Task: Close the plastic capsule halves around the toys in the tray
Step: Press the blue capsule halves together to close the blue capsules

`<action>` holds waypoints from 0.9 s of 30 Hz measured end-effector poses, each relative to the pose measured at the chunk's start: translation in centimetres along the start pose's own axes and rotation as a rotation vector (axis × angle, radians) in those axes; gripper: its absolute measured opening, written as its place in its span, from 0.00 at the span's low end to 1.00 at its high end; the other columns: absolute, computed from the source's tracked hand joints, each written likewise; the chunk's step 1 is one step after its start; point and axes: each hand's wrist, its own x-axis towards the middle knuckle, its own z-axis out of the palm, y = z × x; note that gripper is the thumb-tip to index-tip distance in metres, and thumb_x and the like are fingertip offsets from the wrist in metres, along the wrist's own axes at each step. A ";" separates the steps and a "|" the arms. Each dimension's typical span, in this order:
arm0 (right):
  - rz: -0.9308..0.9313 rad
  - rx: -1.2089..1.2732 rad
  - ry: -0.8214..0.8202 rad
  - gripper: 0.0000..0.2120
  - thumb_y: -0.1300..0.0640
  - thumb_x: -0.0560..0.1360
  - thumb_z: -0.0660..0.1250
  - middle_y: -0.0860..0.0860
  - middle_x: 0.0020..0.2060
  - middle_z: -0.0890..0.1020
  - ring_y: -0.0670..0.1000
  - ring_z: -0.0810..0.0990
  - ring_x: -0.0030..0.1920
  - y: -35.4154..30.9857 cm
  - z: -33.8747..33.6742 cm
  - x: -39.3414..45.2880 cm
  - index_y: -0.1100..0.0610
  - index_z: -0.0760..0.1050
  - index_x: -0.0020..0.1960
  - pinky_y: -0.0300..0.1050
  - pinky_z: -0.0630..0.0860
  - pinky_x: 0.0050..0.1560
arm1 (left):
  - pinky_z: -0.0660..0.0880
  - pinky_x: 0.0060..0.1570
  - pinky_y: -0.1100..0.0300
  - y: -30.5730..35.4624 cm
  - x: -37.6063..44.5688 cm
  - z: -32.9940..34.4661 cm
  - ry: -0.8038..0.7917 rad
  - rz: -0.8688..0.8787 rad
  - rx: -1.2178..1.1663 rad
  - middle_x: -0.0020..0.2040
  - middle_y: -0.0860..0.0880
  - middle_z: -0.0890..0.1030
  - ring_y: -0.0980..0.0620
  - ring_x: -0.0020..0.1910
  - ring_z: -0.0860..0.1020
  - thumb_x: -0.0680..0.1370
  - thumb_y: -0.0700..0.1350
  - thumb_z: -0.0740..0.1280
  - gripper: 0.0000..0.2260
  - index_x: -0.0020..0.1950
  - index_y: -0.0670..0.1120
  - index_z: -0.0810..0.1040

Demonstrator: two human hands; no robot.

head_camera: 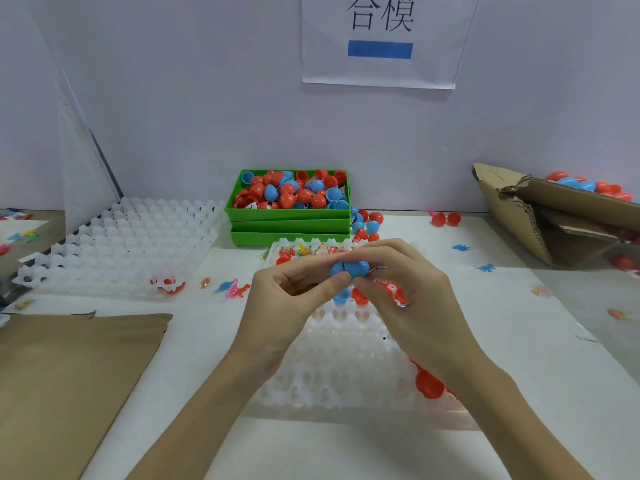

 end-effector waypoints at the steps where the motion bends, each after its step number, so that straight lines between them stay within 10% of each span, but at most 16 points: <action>1: 0.004 0.020 0.005 0.17 0.67 0.76 0.72 0.46 0.56 0.81 0.42 0.80 0.56 0.0 0.0 0.0 0.55 0.81 0.63 0.34 0.79 0.57 | 0.81 0.55 0.64 0.1 0.0 0.0 0.010 0.003 -0.001 0.54 0.50 0.88 0.53 0.56 0.86 0.72 0.47 0.77 0.16 0.59 0.50 0.88; 7: 0.135 0.337 0.059 0.15 0.64 0.77 0.73 0.49 0.56 0.85 0.49 0.85 0.56 -0.6 -0.2 0.0 0.57 0.80 0.63 0.36 0.80 0.54 | 0.80 0.48 0.67 0.6 -0.2 0.2 0.042 0.060 -0.047 0.51 0.51 0.89 0.53 0.52 0.87 0.70 0.49 0.78 0.14 0.55 0.54 0.89; 19: -0.002 -0.304 0.262 0.23 0.59 0.71 0.78 0.55 0.56 0.86 0.55 0.86 0.53 -1.2 2.8 -1.2 0.63 0.79 0.64 0.41 0.77 0.58 | 0.82 0.51 0.64 -0.2 -1.0 1.6 0.132 0.207 0.116 0.50 0.53 0.88 0.51 0.50 0.87 0.71 0.45 0.80 0.14 0.57 0.48 0.87; 27: -0.049 -0.327 0.256 0.21 0.62 0.73 0.75 0.54 0.47 0.87 0.49 0.84 0.45 -1.2 2.7 -0.9 0.64 0.79 0.65 0.21 0.66 0.57 | 0.82 0.52 0.65 -0.1 -1.2 1.6 0.148 0.214 0.081 0.51 0.54 0.88 0.53 0.52 0.87 0.72 0.44 0.79 0.16 0.60 0.48 0.87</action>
